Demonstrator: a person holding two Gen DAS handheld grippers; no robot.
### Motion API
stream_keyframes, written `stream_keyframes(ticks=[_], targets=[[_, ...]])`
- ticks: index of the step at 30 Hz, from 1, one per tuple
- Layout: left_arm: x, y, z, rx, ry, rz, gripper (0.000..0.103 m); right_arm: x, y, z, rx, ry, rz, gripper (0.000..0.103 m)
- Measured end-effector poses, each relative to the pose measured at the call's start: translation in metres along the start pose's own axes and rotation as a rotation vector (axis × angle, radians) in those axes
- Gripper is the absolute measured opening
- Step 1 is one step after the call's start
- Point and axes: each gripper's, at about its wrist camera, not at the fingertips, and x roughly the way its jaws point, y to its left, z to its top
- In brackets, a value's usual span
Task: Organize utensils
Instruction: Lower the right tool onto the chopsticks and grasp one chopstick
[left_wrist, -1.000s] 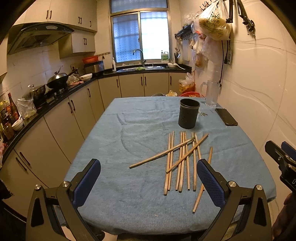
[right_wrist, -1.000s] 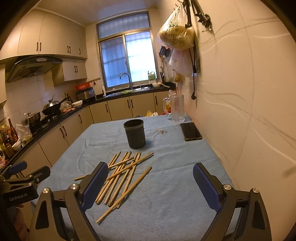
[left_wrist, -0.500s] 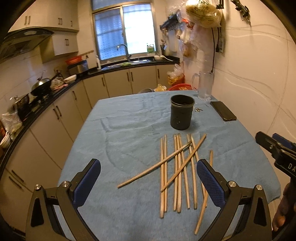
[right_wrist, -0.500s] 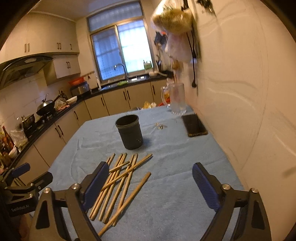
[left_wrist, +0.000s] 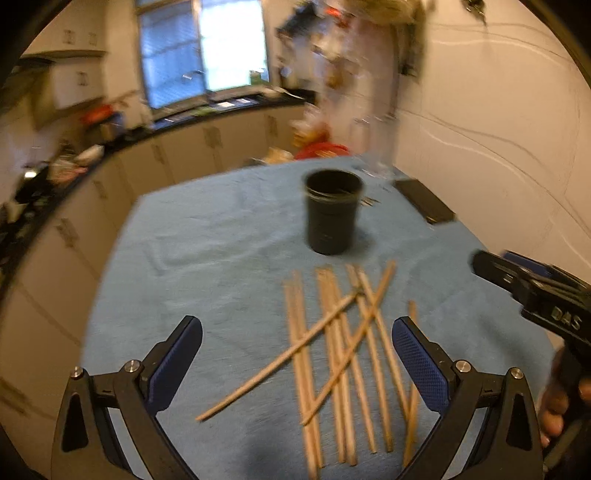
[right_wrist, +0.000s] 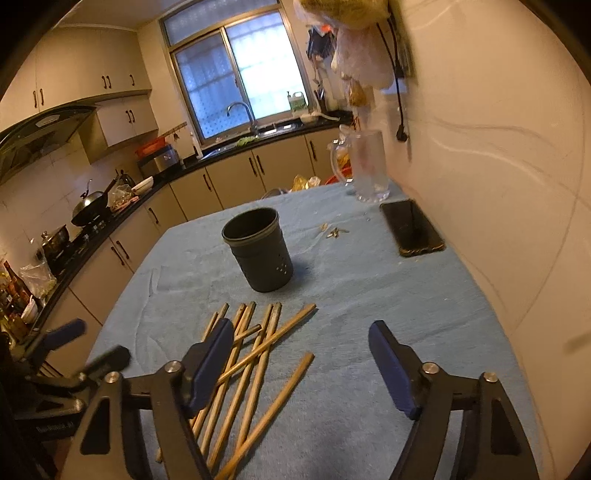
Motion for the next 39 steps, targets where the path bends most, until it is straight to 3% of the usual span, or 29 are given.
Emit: stream_keyframes(ticks=[5,10,14,21,25,27,36,39], targets=[[0.039,0.003,0.008,0.044,0.094,-0.08,0.084,0.038,-0.007,0.004,0.039,0.08,0.056,0.061],[0.071,0.003,0.017,0.083,0.152,-0.164,0.08,0.083,-0.015,0.006,0.088,0.178,0.089,0.05],[0.099,-0.005,0.024,0.163,0.226,-0.186,0.065,0.114,-0.025,0.003,0.158,0.259,0.128,0.039],[0.127,-0.028,0.025,0.288,0.3,-0.203,0.064,0.149,-0.035,0.007,0.184,0.345,0.118,0.036],[0.134,-0.037,0.023,0.327,0.326,-0.207,0.05,0.164,-0.042,0.008,0.223,0.38,0.151,0.034],[0.139,-0.041,0.022,0.338,0.341,-0.204,0.035,0.168,-0.043,0.01,0.222,0.385,0.153,0.034],[0.138,-0.046,0.022,0.324,0.306,-0.204,0.026,0.19,-0.037,0.024,0.248,0.422,0.116,0.033],[0.132,-0.041,0.02,0.297,0.306,-0.211,0.024,0.195,-0.028,0.027,0.204,0.4,0.047,0.022]])
